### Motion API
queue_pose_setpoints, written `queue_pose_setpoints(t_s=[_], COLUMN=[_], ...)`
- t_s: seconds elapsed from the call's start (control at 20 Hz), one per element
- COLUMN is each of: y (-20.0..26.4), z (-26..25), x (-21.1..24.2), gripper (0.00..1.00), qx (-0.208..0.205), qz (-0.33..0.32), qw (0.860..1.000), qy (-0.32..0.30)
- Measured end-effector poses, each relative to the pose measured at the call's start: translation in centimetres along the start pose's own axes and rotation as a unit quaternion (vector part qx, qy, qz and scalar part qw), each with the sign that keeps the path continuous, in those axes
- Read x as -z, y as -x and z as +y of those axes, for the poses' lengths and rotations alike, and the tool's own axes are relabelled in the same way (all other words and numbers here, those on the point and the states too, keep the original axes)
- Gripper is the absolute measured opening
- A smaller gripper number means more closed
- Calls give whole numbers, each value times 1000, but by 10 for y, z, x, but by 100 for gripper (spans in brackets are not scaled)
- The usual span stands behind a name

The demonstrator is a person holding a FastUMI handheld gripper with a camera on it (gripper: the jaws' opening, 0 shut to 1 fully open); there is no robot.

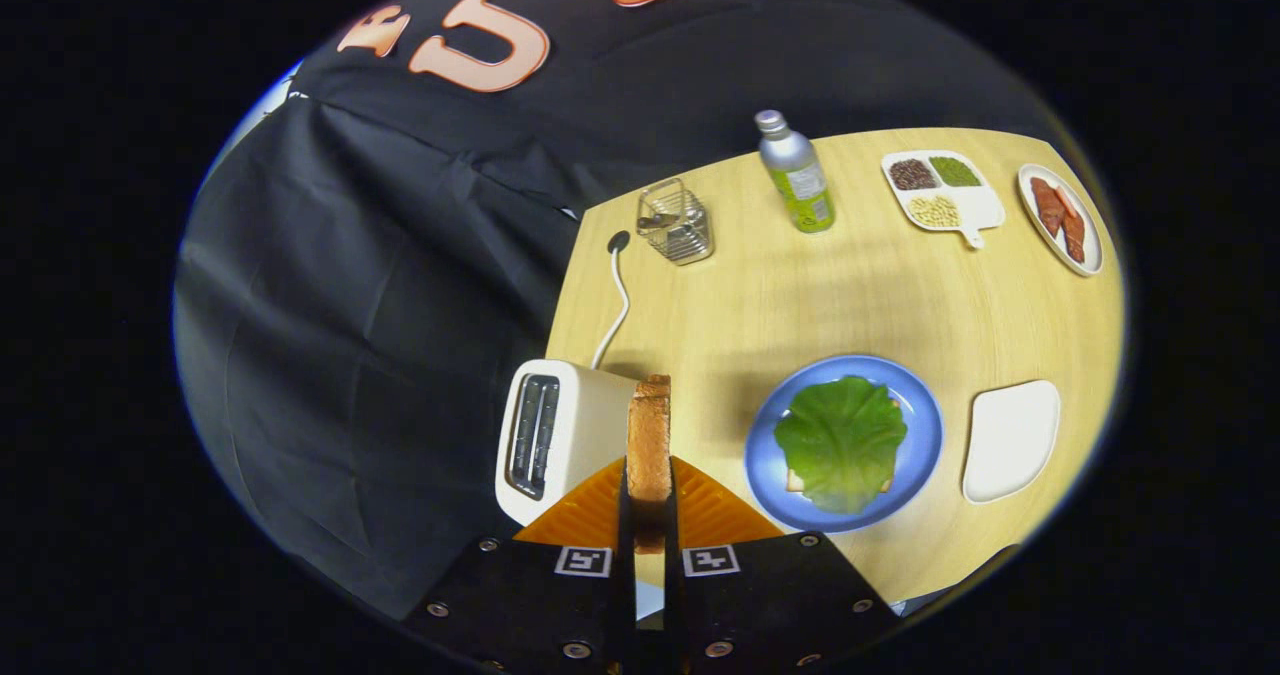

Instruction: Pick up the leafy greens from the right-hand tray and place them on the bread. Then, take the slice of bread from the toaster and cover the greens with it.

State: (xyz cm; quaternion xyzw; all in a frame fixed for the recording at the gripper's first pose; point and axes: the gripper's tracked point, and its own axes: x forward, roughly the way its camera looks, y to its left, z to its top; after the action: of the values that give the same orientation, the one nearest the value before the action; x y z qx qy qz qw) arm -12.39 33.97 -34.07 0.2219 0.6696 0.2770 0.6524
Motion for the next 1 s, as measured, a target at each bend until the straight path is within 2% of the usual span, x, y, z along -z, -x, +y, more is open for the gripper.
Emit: queue_pose_setpoints(t_s=[0.7,1.0], y=[-27,-45], z=[-95,-122], x=[30,38], gripper=[12,14], qx=[7,20], qz=[12,26], qw=[999,999], qy=[-39,-23])
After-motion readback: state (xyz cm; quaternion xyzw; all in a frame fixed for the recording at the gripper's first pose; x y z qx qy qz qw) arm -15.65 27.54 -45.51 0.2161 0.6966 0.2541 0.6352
